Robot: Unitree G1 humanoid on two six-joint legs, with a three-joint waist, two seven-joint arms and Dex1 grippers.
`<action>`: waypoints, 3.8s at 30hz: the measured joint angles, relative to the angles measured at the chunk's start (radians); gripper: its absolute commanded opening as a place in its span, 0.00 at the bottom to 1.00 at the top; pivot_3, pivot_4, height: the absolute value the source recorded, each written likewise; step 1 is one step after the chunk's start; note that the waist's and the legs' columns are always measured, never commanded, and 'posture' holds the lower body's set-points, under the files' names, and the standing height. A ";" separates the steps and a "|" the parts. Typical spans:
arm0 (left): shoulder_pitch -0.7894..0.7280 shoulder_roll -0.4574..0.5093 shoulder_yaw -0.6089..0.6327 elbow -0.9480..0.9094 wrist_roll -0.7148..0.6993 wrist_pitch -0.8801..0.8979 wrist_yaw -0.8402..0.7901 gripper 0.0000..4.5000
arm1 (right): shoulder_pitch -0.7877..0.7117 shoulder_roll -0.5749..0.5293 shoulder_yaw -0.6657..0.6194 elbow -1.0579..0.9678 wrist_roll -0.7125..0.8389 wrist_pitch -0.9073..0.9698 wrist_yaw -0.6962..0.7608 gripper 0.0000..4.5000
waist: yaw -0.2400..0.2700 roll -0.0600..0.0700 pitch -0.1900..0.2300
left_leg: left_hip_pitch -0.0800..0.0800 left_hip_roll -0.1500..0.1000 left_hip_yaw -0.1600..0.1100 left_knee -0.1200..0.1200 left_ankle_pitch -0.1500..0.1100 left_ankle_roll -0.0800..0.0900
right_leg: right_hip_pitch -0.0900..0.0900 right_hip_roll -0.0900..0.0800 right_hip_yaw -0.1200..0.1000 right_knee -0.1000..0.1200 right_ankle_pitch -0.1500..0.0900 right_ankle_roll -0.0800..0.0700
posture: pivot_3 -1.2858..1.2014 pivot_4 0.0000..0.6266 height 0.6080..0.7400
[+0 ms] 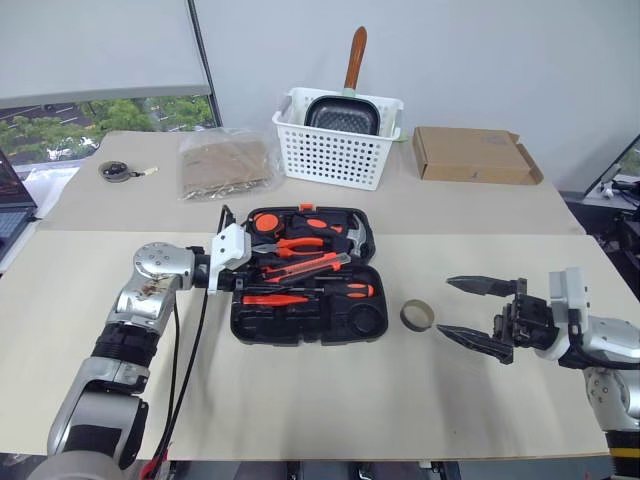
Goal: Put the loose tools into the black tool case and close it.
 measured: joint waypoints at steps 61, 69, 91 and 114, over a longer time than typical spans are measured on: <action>0.008 0.099 -0.011 -0.249 -0.080 0.213 -0.201 0.84 | -0.047 0.015 0.018 -0.015 -0.001 0.031 0.004 1.00 | 0.010 0.000 0.000 | 0.002 0.000 0.001 0.003 -0.001 0.002 | 0.002 0.001 0.002 0.002 0.000 0.001 | 0.52 0.24 0.70; 0.067 0.032 -0.066 -0.282 -0.054 0.166 -0.176 0.17 | -0.084 0.020 0.044 -0.010 -0.002 0.031 0.007 1.00 | 0.010 0.000 0.000 | 0.003 -0.001 0.001 0.003 -0.001 0.002 | 0.003 0.002 0.003 0.001 0.000 0.001 | 0.52 0.24 0.70; 0.018 -0.047 -0.114 0.032 0.069 -0.093 -0.197 0.01 | -0.046 0.018 0.040 -0.020 -0.003 0.031 -0.001 1.00 | 0.013 0.003 -0.002 | 0.009 0.000 0.001 0.005 -0.001 0.002 | 0.010 0.000 0.002 0.002 0.001 0.002 | 0.52 0.24 0.70; 0.026 -0.106 -0.134 0.122 0.115 -0.203 -0.162 0.01 | -0.044 0.019 0.038 -0.027 -0.003 0.031 -0.006 1.00 | 0.019 0.022 -0.016 | 0.014 -0.001 0.001 0.005 -0.003 0.004 | 0.016 -0.003 0.003 0.000 0.000 0.002 | 0.52 0.24 0.70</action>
